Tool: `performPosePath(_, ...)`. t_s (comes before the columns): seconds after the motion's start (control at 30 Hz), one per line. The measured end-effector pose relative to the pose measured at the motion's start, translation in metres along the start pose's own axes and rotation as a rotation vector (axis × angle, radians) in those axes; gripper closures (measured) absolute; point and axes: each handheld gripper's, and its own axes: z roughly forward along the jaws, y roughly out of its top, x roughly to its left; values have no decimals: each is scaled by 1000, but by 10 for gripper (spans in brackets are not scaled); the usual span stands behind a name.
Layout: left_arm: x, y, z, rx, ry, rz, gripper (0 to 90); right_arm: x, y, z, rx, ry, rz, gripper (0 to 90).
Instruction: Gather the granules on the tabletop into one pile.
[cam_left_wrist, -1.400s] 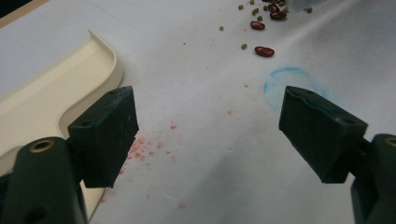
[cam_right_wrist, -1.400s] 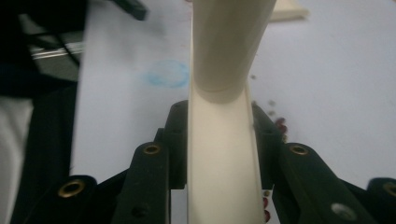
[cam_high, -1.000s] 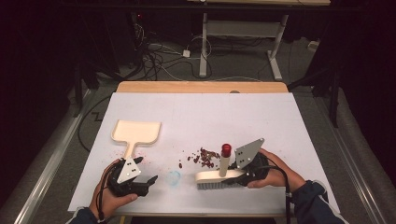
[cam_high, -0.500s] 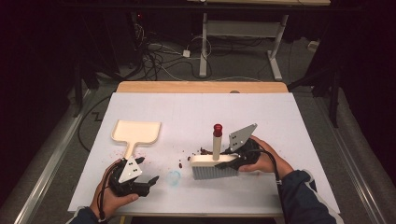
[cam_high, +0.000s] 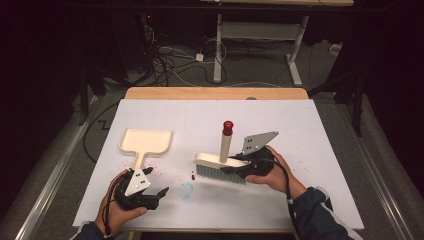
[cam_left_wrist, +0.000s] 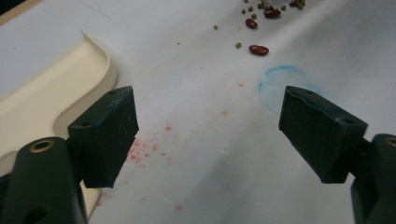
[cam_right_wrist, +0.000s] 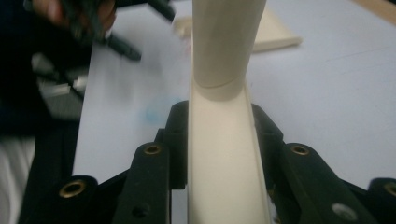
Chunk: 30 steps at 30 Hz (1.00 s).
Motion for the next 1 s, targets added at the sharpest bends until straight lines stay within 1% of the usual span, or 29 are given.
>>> performPosePath(0.03, 2, 0, -3, 0, 30, 12, 189, 4, 3, 2, -22, -17, 40, 678)
performPosePath(0.07, 4, 0, -5, -9, 45, 4, 189, 10, 7, 6, -54, -38, 93, 678)
performPosePath(0.13, 10, 0, -11, -43, 59, -24, 189, 21, 12, 15, -84, -60, 158, 678)
performPosePath(0.17, 12, -1, -13, -48, 67, -45, 189, 27, 14, 21, -86, -70, 175, 678)
performPosePath(0.2, 14, -2, -14, -52, 73, -55, 189, 34, 15, 28, -94, -89, 189, 678)
performPosePath(0.23, 15, -3, -15, -61, 76, -69, 189, 40, 16, 35, -94, -102, 217, 678)
performPosePath(0.3, 16, -4, -16, -63, 76, -78, 189, 49, 17, 49, -98, -122, 248, 678)
performPosePath(0.37, 16, -4, -15, -52, 76, -71, 189, 55, 17, 63, -95, -153, 262, 678)
performPosePath(0.4, 15, -4, -14, -48, 74, -68, 189, 57, 16, 70, -99, -159, 274, 678)
performPosePath(0.43, 14, -4, -13, -47, 74, -66, 189, 57, 15, 75, -103, -169, 284, 678)
performPosePath(0.53, 13, -4, -11, -36, 67, -58, 189, 57, 11, 90, -87, -231, 300, 678)
performPosePath(0.57, 12, -4, -10, -33, 64, -57, 189, 55, 9, 92, -88, -253, 316, 678)
performPosePath(0.63, 12, -4, -9, -27, 61, -53, 189, 51, 7, 93, -97, -313, 334, 679)
performPosePath(0.73, 11, -4, -9, -26, 55, -52, 189, 42, 1, 89, -95, -363, 373, 677)
performPosePath(0.77, 10, -4, -9, -25, 54, -51, 189, 39, -2, 87, -94, -379, 403, 676)
performPosePath(0.8, 10, -4, -8, -23, 53, -49, 189, 36, -5, 84, -91, -381, 426, 674)
performPosePath(0.87, 9, -4, -8, -18, 48, -47, 189, 33, -9, 79, -90, -406, 447, 674)
performPosePath(0.9, 8, -4, -7, -16, 47, -44, 190, 30, -12, 72, -86, -420, 464, 673)
performPosePath(0.93, 8, -4, -7, -15, 45, -42, 190, 30, -12, 72, -86, -420, 464, 673)
performPosePath(0.97, 7, -4, -6, -7, 44, -35, 190, 29, -14, 70, -86, -430, 468, 673)
performPosePath(1.0, 7, -4, -6, -2, 44, -32, 190, 27, -17, 65, -87, -436, 487, 672)
